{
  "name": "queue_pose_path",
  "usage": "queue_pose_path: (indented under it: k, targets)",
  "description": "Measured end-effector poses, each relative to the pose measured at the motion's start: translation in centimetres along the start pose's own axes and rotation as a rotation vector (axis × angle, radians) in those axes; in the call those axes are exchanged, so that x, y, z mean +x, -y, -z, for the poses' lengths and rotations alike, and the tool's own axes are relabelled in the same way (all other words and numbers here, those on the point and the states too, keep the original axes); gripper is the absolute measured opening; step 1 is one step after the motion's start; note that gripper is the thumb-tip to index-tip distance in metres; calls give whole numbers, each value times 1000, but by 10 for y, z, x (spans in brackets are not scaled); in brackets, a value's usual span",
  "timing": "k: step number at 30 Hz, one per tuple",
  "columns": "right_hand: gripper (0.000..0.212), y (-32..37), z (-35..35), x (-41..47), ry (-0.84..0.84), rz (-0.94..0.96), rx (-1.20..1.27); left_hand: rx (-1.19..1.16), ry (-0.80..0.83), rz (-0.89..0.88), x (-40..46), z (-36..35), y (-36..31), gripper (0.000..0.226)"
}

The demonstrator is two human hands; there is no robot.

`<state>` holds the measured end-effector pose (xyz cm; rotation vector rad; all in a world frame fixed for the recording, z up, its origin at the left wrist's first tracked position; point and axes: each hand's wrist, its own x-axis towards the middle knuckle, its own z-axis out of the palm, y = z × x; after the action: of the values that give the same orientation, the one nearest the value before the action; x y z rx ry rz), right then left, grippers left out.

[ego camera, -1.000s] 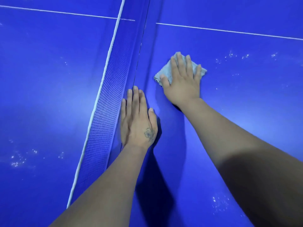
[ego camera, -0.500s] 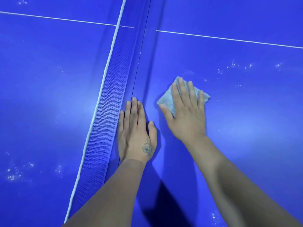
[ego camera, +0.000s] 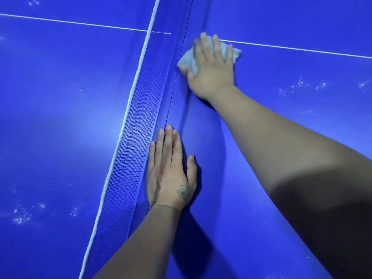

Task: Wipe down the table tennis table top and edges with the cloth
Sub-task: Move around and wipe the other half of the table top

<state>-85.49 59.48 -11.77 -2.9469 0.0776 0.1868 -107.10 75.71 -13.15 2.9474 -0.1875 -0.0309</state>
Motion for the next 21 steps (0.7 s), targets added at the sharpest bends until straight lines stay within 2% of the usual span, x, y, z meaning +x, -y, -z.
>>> queue_pose_path:
  k: [4, 7, 12, 16, 19, 21]
  targets:
    - [79, 2, -11, -47, -72, 150, -1, -6, -24, -10, -1, -1, 1, 70]
    - [68, -6, -23, -87, -130, 177, 18, -12, -51, -12, -1, -2, 0, 70]
    - [62, -21, -32, -152, -169, 80, 19, -34, -38, -13, -1, 0, -2, 70]
    - [66, -41, -32, -187, -189, -72, 44, -187, -134, 80, 11, 4, -15, 58]
    - [71, -57, -31, -196, -195, -162, 45, -243, -144, -12, 42, 2, -35, 59]
    - [72, -62, -30, -192, -189, -177, 34, -194, -117, -91, 67, -2, -47, 63]
